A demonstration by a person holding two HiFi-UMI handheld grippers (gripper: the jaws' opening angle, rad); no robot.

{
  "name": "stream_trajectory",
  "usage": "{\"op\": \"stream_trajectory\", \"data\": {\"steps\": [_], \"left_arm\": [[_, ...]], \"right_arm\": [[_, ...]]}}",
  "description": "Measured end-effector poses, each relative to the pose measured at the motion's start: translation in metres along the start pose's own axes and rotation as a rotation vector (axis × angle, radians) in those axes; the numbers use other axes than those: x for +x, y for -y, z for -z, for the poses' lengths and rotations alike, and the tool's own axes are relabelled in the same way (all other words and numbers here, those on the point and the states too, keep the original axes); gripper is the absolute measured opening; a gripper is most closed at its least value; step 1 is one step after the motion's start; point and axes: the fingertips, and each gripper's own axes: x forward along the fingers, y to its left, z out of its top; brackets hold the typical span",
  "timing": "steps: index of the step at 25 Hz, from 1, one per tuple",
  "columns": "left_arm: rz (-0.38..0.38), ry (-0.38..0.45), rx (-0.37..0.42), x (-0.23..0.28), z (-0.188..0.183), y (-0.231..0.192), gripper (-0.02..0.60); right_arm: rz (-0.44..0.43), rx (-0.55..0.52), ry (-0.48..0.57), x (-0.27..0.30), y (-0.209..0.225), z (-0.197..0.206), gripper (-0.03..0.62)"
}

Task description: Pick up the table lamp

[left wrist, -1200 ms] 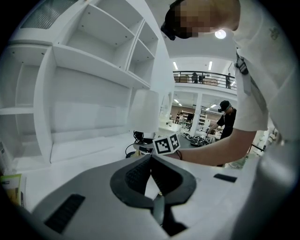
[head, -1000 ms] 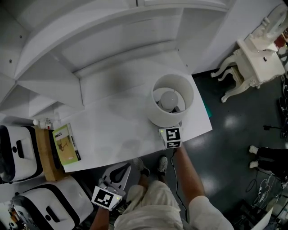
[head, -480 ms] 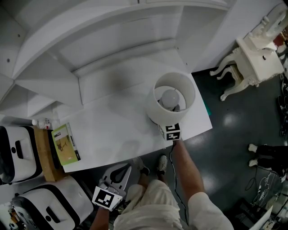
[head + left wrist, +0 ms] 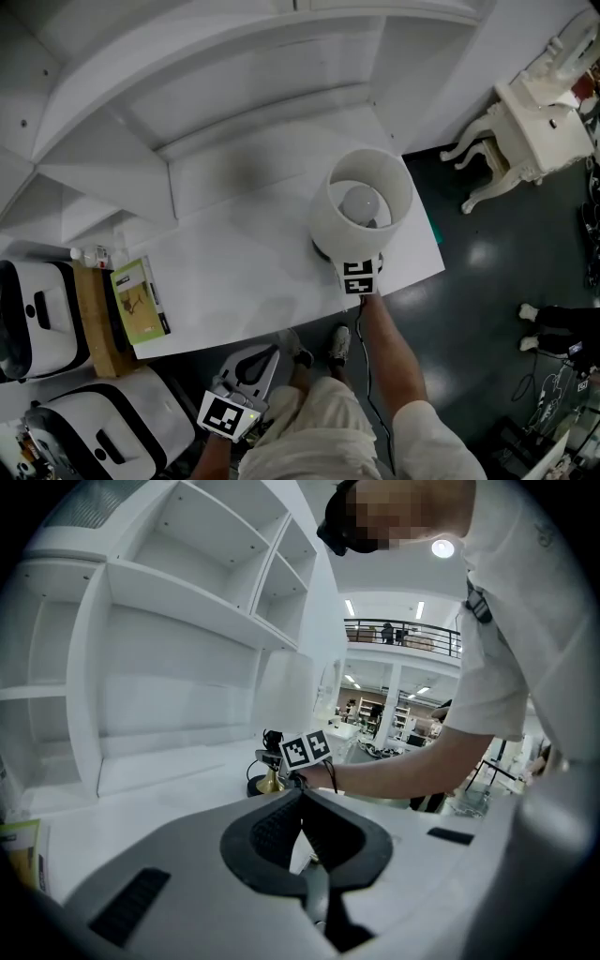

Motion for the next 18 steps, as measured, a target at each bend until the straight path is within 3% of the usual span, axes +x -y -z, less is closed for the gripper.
{"op": "stream_trajectory", "data": {"steps": [9,18], "left_arm": [[-0.026,0.028,-0.006,-0.002,-0.01,-0.004,0.009],[-0.042,0.083,-0.006,-0.015,-0.04,-0.004,0.009]], "right_arm": [[-0.064,0.027,-0.036,-0.014,-0.012,0.001,0.198],[-0.114,0.057,-0.029,-0.066,-0.015,-0.072,0.198]]}}
